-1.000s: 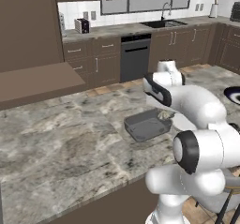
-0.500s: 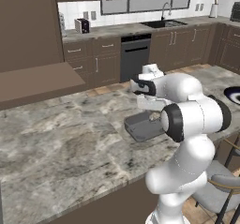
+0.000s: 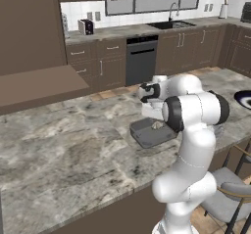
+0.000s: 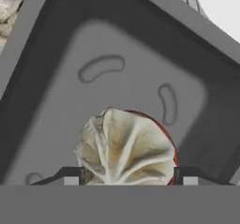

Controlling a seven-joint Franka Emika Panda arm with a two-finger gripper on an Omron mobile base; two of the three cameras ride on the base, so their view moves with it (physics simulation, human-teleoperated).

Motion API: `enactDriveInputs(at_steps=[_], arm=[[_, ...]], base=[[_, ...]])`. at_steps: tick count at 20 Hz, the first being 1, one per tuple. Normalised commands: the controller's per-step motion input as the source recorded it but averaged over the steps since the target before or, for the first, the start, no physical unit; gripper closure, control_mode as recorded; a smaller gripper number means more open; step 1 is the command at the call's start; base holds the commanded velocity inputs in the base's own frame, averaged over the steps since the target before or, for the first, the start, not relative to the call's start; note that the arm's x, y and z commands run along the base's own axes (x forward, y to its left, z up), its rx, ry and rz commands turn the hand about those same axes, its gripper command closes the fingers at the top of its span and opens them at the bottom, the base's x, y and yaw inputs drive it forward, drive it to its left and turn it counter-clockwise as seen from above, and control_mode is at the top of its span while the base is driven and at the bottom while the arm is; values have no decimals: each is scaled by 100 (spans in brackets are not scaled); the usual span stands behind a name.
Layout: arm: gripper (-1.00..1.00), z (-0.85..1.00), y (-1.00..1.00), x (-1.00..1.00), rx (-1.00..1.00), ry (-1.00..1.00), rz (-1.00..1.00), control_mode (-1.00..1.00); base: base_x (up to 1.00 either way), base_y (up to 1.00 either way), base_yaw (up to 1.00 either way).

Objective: Place two dumplings into each of the tupperware containers and then place the containers in the fridge.

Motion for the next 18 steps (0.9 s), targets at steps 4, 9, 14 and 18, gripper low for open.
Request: enactDriveInputs(at_steps=[4,9,14,18], arm=[[100,-11,0,67,7,0,0,-100],[-100,-22,0,36,3,-1,0,-100],[-100,-28,0,17,4,-7,0,-100],[-100,0,0,-24,8,-22,2,-100]], base=[[0,0,0],[0,0,0],[0,0,0],[0,0,0]])
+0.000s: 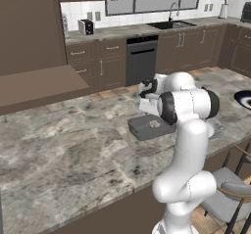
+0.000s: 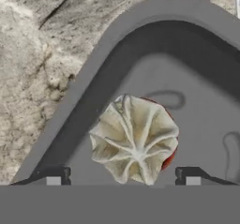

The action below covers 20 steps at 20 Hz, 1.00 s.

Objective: Place two dumplings into each of the tupperware containers and then place the containers in the fridge.

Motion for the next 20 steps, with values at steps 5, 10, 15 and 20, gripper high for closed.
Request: enactDriveInputs(at_steps=[5,10,15,20], arm=[[-100,0,0,-49,3,-23,8,-100],[-100,62,-35,-89,4,-24,4,-100],[-100,97,-72,-88,3,-23,0,-100],[-100,69,-91,-54,0,0,-1,-100]], base=[[0,0,0],[0,0,0],[0,0,0],[0,0,0]])
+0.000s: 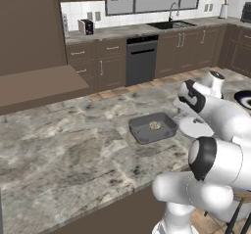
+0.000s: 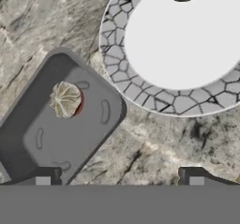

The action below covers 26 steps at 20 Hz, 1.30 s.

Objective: Place two dumplings into each of the tupperware containers and then place the containers in the fridge.

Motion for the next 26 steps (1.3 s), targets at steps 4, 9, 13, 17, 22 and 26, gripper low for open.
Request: enactDriveInputs(at_steps=[4,9,13,17,22,26], arm=[[-100,28,-94,-9,1,12,0,-100],[-100,0,-80,10,12,1,0,-100],[-100,-9,-47,43,1,1,0,-100],[-100,-22,-23,52,-1,5,0,-100],[-100,-29,-39,36,-7,9,0,-100],[-100,-63,-28,19,-5,0,0,-100]], base=[[0,0,0],[0,0,0],[0,0,0],[0,0,0],[0,0,0],[0,0,0]])
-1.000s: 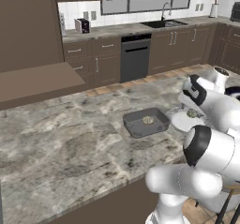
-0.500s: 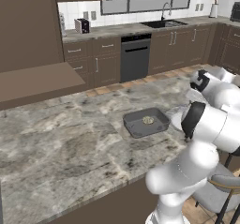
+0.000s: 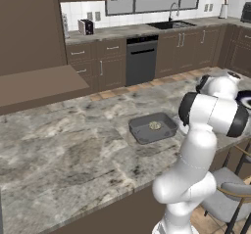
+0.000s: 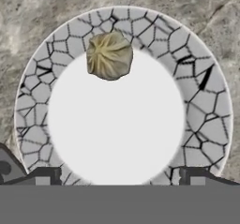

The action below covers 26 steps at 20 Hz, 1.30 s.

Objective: Place two dumplings into each of the tupperware containers and then place the containers in the fridge.

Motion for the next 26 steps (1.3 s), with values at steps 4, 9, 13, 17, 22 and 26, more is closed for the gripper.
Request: enactDriveInputs(at_steps=[4,9,13,17,22,26], arm=[[-100,-61,-3,28,-2,-2,0,-100],[-100,-9,-2,54,0,0,1,-100],[-100,-15,-22,46,0,0,0,-100],[-100,-38,-9,18,-4,0,0,-100],[-100,-32,-1,21,-5,0,0,-100],[-100,-19,-3,37,0,0,0,-100]], base=[[0,0,0],[0,0,0],[0,0,0],[0,0,0],[0,0,0],[0,0,0]])
